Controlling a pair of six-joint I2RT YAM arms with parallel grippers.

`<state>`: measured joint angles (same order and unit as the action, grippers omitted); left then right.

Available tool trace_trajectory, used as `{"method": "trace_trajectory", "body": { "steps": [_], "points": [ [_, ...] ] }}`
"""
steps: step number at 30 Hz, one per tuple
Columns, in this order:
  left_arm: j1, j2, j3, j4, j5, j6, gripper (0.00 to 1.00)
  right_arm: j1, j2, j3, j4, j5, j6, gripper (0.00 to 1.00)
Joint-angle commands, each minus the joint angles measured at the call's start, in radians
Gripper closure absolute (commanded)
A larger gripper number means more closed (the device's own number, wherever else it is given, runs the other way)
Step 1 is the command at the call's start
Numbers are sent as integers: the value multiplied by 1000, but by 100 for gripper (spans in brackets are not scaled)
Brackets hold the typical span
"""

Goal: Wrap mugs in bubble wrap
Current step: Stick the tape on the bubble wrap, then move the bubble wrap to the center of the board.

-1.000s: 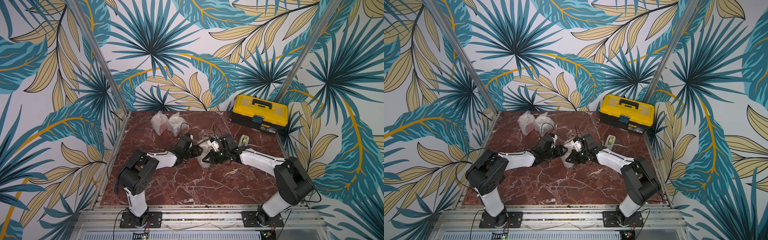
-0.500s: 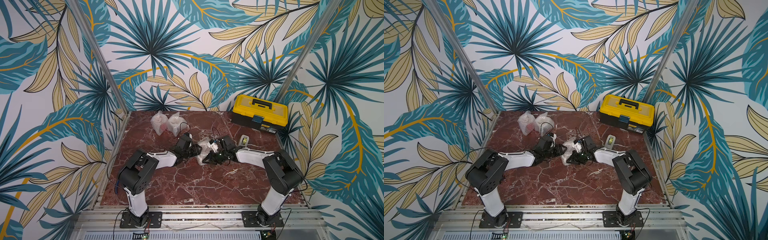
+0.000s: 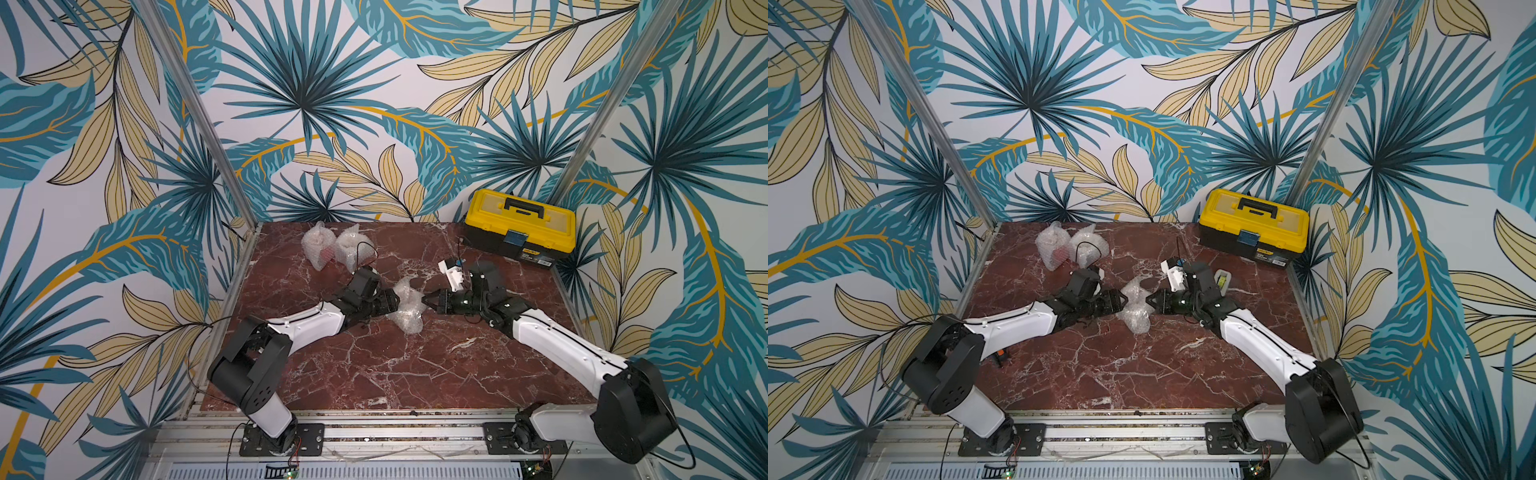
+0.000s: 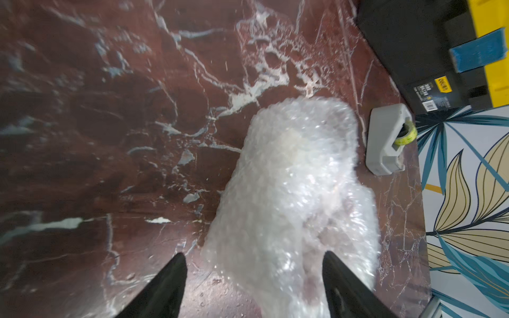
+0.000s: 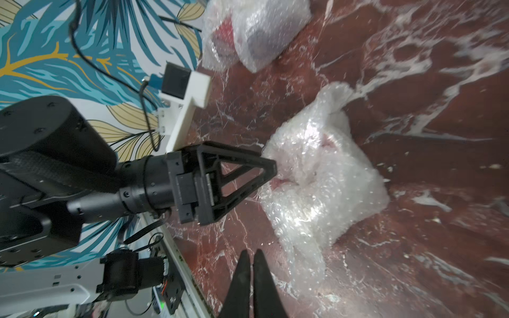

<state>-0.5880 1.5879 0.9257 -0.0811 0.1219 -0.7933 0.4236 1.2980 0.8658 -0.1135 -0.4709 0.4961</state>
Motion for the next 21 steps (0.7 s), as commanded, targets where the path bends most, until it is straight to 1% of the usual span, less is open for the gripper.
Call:
{"method": "trace_trajectory", "body": {
  "steps": [1, 4, 6, 9, 11, 12, 16, 21],
  "points": [
    [-14, -82, 24, -83, -64, 32, 18, -1, -34, -44, -83, 191, -16, 91],
    [-70, -148, -13, -102, -99, 48, 17, 0, -76, -47, -156, 341, 18, 91],
    [-147, -168, -27, -120, -141, 50, 17, -2, -105, -59, -165, 420, 31, 90],
    [-273, -135, -27, -146, -226, 29, 17, -2, -145, -79, -162, 471, 32, 82],
    [-331, -74, 3, -175, -271, 8, 17, -2, -156, -81, -172, 484, 36, 80],
    [-344, -45, 18, -186, -287, -8, 17, -2, -160, -83, -175, 490, 37, 77],
    [-360, 48, 64, -235, -351, -71, 15, -2, -167, -96, -176, 490, 46, 76],
    [-356, 140, 177, -306, -409, -41, 17, -3, -167, -104, -175, 480, 43, 76]
  ]
}}
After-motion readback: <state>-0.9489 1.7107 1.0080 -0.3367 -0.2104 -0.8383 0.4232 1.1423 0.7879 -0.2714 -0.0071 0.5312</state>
